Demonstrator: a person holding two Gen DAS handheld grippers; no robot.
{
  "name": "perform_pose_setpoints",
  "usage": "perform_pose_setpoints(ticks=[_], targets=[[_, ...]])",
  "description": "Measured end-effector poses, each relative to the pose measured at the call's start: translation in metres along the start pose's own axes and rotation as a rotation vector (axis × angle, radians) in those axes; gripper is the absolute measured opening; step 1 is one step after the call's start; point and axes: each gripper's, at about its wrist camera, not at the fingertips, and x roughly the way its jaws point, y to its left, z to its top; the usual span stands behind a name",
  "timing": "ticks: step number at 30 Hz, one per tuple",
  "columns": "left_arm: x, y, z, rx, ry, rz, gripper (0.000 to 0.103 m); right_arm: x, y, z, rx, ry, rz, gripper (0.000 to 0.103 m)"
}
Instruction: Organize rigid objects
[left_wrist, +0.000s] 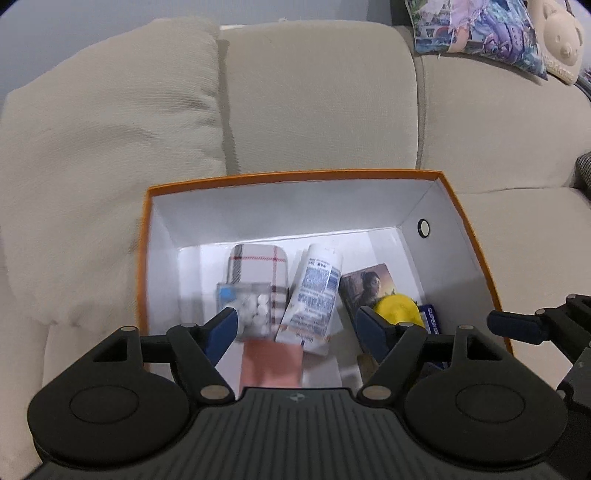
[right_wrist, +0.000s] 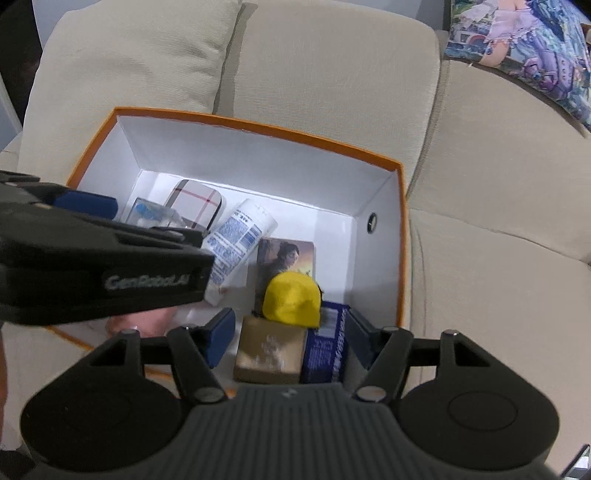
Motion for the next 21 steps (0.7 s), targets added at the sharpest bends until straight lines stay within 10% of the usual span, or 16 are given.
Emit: perform_pose_setpoints(ticks=[21], targets=[[-0.100, 0.022, -0.067, -0.082, -0.009, 0.075, 0.095, -0.075, 0.016, -0.051, 0.009, 0.002, -0.039, 0.072]])
